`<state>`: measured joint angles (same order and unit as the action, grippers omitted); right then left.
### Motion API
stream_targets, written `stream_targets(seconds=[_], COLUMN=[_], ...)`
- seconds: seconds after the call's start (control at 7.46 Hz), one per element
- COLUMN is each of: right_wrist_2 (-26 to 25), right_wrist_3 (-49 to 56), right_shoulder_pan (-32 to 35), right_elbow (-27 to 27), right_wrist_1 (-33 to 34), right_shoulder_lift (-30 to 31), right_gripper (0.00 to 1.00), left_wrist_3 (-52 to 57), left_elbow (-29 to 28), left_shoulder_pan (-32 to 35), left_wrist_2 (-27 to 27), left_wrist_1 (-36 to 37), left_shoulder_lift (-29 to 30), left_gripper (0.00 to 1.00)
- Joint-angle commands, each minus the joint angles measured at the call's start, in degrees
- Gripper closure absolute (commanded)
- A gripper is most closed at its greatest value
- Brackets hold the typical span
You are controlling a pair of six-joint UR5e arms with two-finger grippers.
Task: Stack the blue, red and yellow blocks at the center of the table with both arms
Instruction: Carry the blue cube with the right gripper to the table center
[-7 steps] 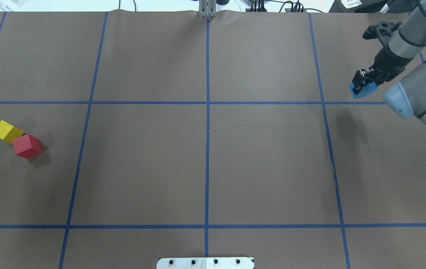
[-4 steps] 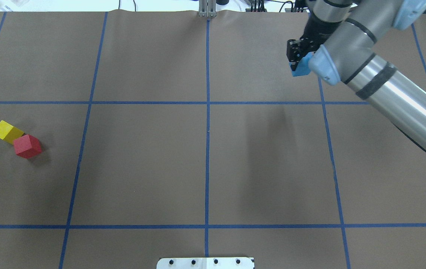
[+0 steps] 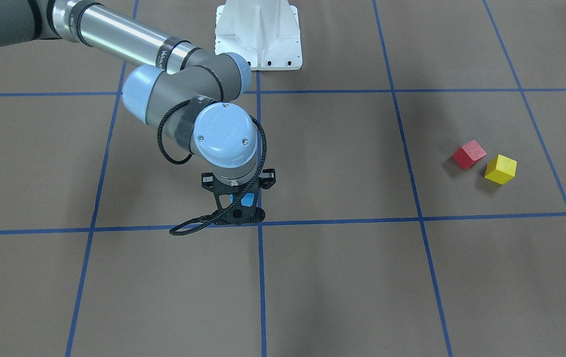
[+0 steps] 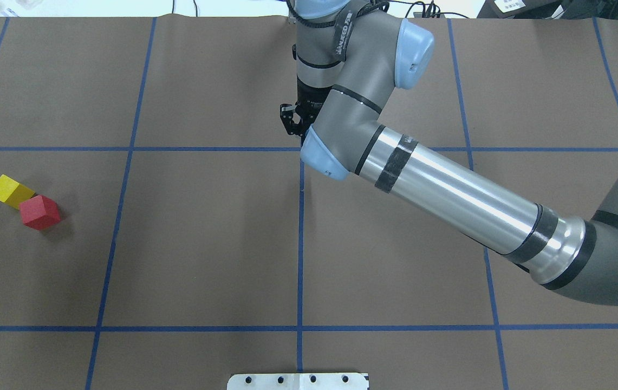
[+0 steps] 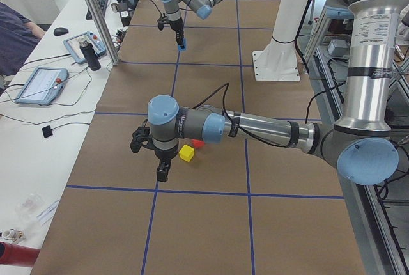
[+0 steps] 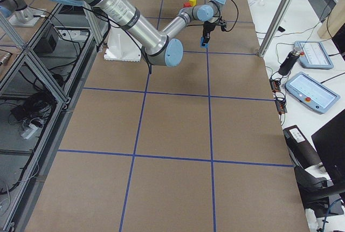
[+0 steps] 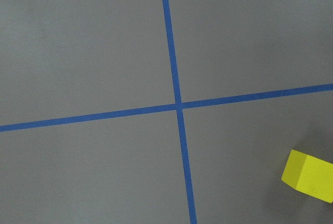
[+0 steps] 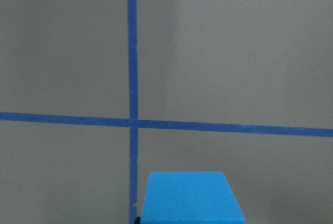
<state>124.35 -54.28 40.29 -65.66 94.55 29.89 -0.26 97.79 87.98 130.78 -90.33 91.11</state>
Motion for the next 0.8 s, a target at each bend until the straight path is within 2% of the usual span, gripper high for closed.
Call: stream_targets(seconds=[0.0, 0.67], right_wrist_2=[-2.0, -1.7], right_wrist_3=[-2.1, -3.3], right_shoulder_pan=[-2.6, -3.5], right_elbow=[5.3, 5.3], right_wrist_1=[-6.7, -8.2], right_shoulder_lift=[0.1, 0.4], right_gripper=[1.00, 1.00], left_wrist_3=[0.0, 0.0], left_elbow=[0.6, 0.5], left_shoulder_pan=[0.0, 0.0], left_wrist_2=[0.0, 0.0], left_wrist_1=[0.2, 0.3], left_shoulder_lift=[0.2, 0.8], left_gripper=[0.00, 0.00])
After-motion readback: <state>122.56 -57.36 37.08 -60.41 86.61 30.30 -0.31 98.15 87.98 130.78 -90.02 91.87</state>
